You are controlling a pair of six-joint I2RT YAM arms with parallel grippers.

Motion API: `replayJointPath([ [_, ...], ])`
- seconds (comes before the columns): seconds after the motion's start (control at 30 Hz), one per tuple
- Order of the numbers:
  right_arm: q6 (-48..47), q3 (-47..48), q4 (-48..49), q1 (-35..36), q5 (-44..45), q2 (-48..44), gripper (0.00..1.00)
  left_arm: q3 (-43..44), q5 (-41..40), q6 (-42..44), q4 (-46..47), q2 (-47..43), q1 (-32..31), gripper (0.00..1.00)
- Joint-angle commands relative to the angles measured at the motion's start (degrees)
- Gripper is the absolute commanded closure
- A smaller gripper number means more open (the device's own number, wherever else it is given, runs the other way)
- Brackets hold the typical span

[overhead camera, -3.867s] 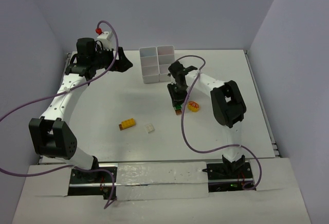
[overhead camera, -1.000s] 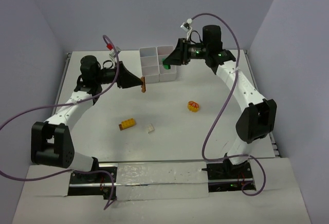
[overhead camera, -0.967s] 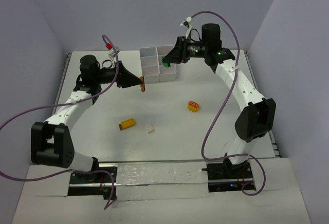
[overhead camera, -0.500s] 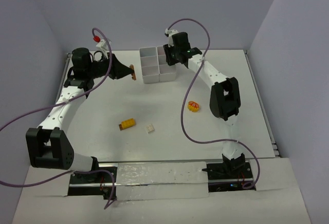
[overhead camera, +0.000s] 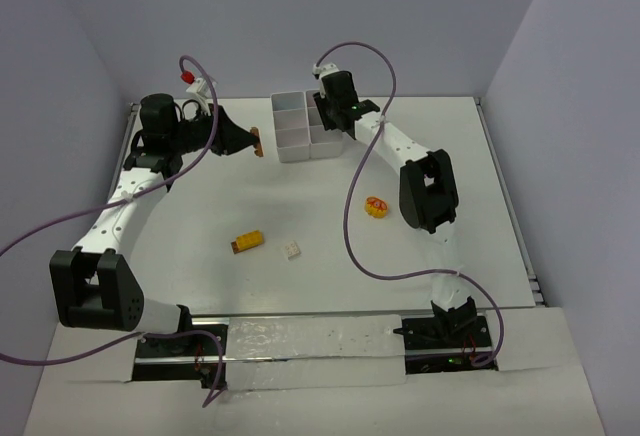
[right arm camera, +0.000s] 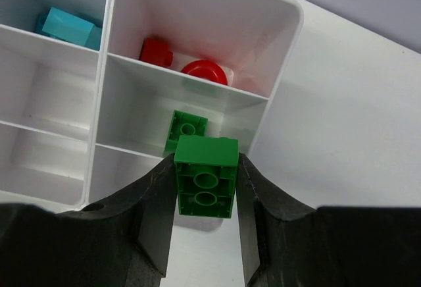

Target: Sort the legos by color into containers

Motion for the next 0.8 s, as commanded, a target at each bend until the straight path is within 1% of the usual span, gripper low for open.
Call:
replayJointPath([
  [0.0,-0.61,1.45,4.09,0.23,1.41,-2.48,1.0,1.84,0.15,0.55,0.58,-1.06,0.28,1.0],
  [0.17,-0.71,0.89,6.18,0.41,1.95,-2.59,1.0,1.92,0.17,0.18,1.13,-0.88,0.28,1.0],
  [0.3,-0.8,2.24,7.23,0.94,3.22,-1.11,1.0,2.14,0.04,0.31,1.05,-0.62,0.28,1.0],
  [0.43,-0.93,3.26,7.85,1.25,4.5,0.04,0.96,2.28,-0.1,0.62,0.69,-0.66,0.28,1.0],
  [0.53,-0.84,3.48,8.02,1.34,4.67,0.48,0.9,2.36,-0.1,0.79,0.48,-0.53,0.28,1.0],
  [0.6,-0.76,3.53,8.11,1.47,4.9,0.66,0.83,2.32,-0.19,0.88,0.38,-0.44,0.28,1.0],
  [0.67,-0.65,3.5,8.23,1.47,5.03,0.78,0.72,2.36,-0.24,0.88,0.34,-0.47,0.28,1.0],
  [0.73,-0.62,3.23,8.51,1.56,5.12,0.82,0.59,2.36,-0.19,0.88,0.34,-0.35,0.28,1.0],
  [0.77,-0.63,3.07,8.76,1.56,5.1,0.75,0.48,2.38,-0.2,0.89,0.34,-0.35,0.28,1.0],
])
